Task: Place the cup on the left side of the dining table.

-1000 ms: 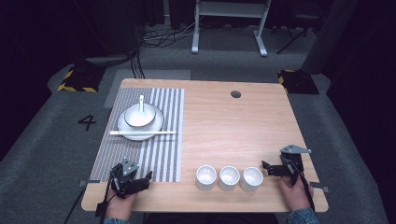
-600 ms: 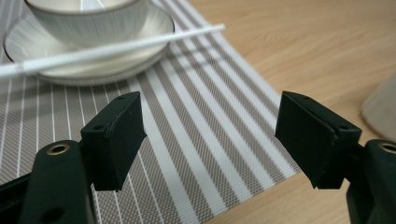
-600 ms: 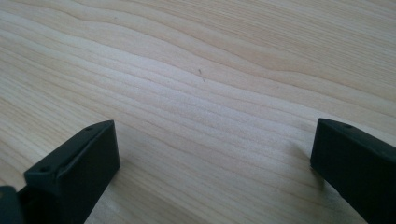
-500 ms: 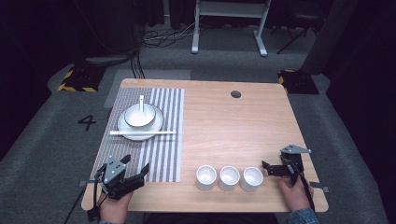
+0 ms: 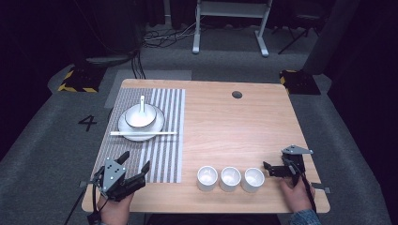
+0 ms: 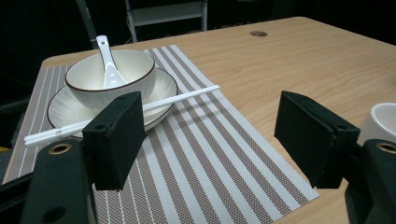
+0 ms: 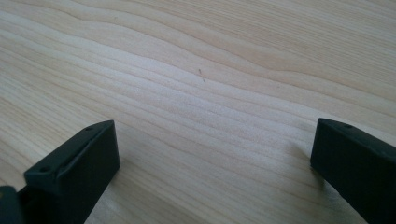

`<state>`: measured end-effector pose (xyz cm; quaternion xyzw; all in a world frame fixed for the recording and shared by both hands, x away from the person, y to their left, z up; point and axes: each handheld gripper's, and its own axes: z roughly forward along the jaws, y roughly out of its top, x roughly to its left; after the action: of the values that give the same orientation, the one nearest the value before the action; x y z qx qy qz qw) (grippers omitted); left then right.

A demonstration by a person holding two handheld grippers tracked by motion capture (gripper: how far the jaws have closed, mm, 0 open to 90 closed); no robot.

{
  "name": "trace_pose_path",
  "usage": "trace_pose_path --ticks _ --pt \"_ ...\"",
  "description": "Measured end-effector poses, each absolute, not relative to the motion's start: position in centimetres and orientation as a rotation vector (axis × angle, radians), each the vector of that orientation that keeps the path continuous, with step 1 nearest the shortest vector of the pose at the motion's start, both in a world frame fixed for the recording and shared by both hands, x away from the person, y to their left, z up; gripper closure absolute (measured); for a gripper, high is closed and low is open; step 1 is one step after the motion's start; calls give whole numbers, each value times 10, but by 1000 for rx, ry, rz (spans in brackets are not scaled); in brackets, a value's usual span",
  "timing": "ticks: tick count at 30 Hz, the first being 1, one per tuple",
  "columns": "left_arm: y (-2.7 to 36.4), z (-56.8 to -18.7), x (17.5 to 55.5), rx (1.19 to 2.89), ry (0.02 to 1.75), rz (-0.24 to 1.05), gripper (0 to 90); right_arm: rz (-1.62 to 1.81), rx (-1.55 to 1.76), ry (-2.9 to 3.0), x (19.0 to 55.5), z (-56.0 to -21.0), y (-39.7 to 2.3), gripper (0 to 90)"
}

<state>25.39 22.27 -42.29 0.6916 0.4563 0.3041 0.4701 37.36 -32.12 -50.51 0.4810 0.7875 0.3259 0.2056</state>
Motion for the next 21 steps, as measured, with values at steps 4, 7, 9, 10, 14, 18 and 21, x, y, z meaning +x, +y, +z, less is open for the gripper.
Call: trace_pose_path --ticks 4,7,9,10,14,18,21 --pt "219 -420 256 1703 1117 719 246 909 1340 2195 374 -505 -321 12" --pt "217 -419 257 1708 1114 709 246 908 1340 2195 374 -505 -321 12" --pt "215 -419 258 1703 1113 703 246 908 1340 2194 374 -505 -321 11" --pt "214 -419 259 1707 1106 701 246 908 1342 2194 374 -505 -321 11" --pt "204 -417 264 1725 1078 680 246 909 1346 2190 374 -505 -320 11" --pt "190 -415 270 1752 1032 658 246 909 1349 2189 374 -505 -320 10" --pt "179 -413 276 1772 1001 635 246 906 1347 2188 374 -505 -320 8"
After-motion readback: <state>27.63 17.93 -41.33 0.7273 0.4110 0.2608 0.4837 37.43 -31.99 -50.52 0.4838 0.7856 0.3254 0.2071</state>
